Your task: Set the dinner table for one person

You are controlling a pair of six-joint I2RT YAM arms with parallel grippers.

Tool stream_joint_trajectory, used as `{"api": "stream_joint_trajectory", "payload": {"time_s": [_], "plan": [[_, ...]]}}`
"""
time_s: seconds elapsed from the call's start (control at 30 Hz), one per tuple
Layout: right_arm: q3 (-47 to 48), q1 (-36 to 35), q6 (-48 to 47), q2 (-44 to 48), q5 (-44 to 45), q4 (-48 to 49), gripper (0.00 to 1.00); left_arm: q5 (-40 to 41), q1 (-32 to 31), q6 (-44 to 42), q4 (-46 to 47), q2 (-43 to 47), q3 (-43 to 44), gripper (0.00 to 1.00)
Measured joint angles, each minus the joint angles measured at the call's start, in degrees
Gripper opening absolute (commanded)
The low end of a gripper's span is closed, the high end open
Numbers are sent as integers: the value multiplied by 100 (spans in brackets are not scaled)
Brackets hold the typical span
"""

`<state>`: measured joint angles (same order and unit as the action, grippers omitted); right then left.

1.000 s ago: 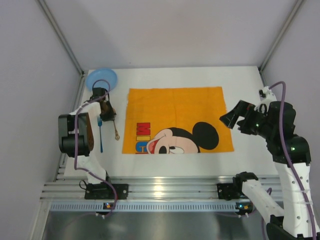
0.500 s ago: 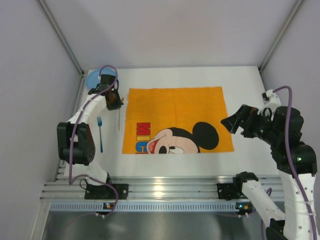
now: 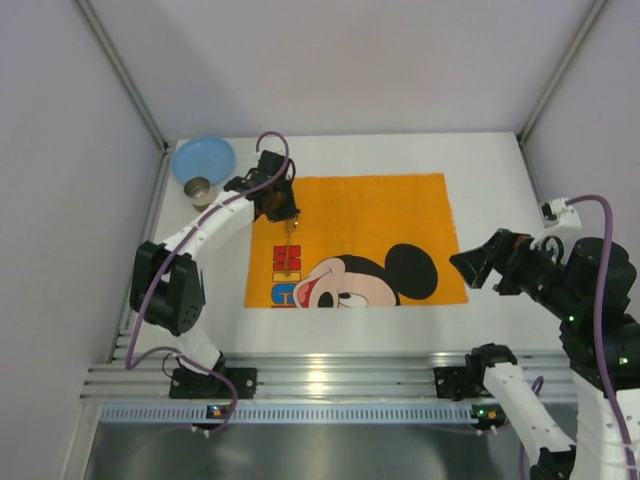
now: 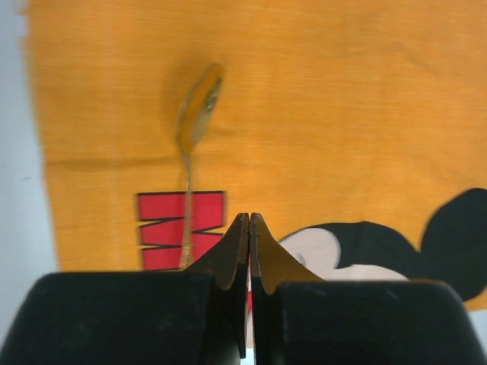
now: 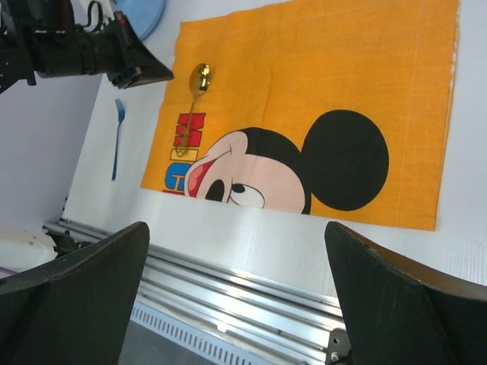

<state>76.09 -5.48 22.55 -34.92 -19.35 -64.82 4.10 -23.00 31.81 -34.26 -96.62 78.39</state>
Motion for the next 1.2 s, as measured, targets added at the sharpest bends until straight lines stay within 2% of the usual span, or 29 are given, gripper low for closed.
{"api": "stream_joint_trajectory", "payload": {"time_s": [0.03, 0.13, 0.17, 0.23, 0.43, 0.53, 0.7, 0.93, 1.2], "plan": [[50, -4, -13, 13, 9, -50, 100, -15, -131, 103, 31, -101, 118, 0], [219, -15, -76, 35, 70, -238, 100, 2, -472, 358, 79, -511, 562, 21], [286, -17, -101, 35, 107, -313, 100, 42, -511, 426, 68, -625, 662, 32], [391, -35, -151, 44, 166, -422, 100, 162, -518, 518, 37, -793, 713, 36], [461, -42, -205, 120, 334, -671, 100, 494, -442, 509, -66, -946, 485, 34], [461, -42, -214, 125, 404, -778, 100, 608, -437, 343, -63, -999, 361, 31], [461, -42, -216, 125, 540, -813, 100, 730, -422, 4, -44, -1058, 144, 30], [365, -42, -186, 118, 693, -811, 100, 737, -264, -223, 87, -1270, -15, 29], [33, -44, -92, 61, 756, -791, 100, 625, -160, -415, 315, -1596, -72, 23]]}}
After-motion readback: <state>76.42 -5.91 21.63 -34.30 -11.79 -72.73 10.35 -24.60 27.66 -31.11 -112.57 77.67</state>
